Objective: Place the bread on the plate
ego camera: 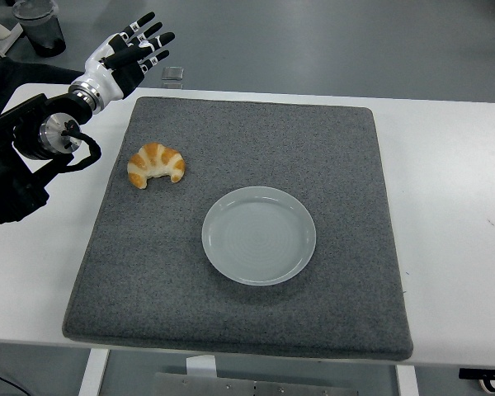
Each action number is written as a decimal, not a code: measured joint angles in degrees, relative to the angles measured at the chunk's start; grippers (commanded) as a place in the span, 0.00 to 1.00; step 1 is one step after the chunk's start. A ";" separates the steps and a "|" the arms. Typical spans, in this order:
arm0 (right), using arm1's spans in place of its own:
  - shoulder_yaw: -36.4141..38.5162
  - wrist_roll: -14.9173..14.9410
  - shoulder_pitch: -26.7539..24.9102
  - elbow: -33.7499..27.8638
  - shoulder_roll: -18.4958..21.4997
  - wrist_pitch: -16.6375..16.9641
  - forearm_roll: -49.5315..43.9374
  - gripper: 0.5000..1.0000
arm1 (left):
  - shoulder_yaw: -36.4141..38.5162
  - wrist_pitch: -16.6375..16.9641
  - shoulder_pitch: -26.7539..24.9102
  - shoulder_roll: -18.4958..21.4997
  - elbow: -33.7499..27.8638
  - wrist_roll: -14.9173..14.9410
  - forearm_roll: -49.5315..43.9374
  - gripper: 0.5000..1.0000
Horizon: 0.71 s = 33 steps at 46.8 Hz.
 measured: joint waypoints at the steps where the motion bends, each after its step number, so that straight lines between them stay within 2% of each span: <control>1: 0.00 0.00 0.00 0.00 0.00 0.00 0.00 0.86 | 0.00 -0.26 -0.01 0.13 0.00 -0.01 1.12 1.00; 11: 0.00 0.00 0.00 0.00 0.00 0.00 0.00 0.86 | 0.00 -6.25 -0.61 1.78 -0.15 0.04 16.06 1.00; 18: 0.00 0.00 0.00 0.00 0.00 0.00 0.00 0.86 | 1.79 -8.01 -1.26 3.75 -2.49 0.44 23.47 1.00; 33: 0.00 -0.01 0.00 0.00 0.00 0.00 0.00 0.86 | 10.98 -12.82 -5.11 10.00 -6.58 0.48 38.96 1.00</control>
